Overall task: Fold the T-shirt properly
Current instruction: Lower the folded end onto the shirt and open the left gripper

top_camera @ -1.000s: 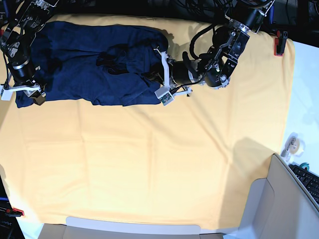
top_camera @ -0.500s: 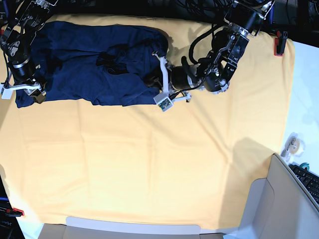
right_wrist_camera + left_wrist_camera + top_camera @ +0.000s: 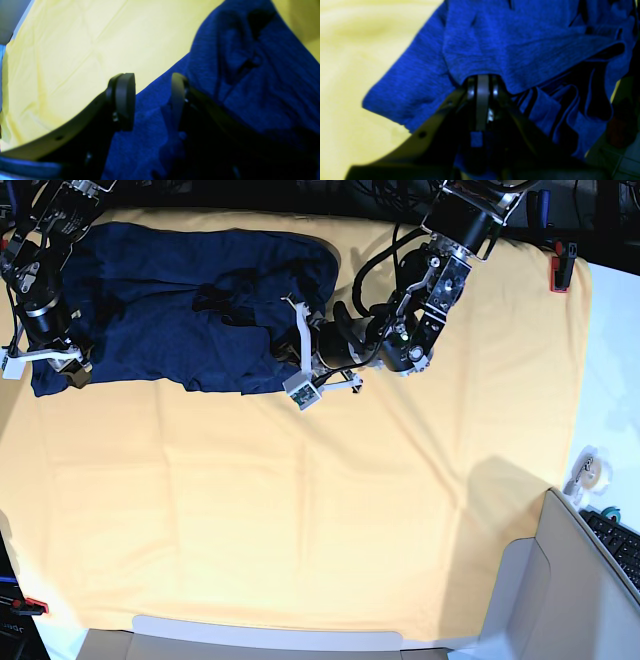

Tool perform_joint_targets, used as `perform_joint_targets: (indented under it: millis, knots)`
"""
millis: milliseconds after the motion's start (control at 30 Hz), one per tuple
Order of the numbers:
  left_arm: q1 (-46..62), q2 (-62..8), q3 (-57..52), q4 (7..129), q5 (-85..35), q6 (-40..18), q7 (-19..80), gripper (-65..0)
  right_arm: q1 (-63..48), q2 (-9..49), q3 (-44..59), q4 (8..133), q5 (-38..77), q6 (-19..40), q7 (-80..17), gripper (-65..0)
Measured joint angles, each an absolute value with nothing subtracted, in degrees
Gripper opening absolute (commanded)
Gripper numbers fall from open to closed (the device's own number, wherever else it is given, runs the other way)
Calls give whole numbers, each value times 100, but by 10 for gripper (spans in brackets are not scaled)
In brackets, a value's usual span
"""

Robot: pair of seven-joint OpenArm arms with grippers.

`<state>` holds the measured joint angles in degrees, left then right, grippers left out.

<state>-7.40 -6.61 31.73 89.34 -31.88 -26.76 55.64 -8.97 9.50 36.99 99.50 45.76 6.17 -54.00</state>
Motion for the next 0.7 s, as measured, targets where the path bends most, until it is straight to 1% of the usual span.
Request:
perform_joint_targets:
  millis: [100,433,600,700]
  knots:
    - [-760,-567,3170,8934,-3179,-2674,5570,-650,-902,950,3699,9950,4580,615,-5400,-410]
    - [-777,108,3166,8934,-3166,-2674,5561,-650,-902,950,3699,9950,4580,617,-5400,-410]
    - [-784,320,3166,8934,-3194,-2661,5052,-650,-904,947,3699,9950,4580,617,-5400,-410]
    - [-790,296,3127,8986,-3177,-2652,5041,-650,-904,947,3699,9950,4582,617,-5400,-410]
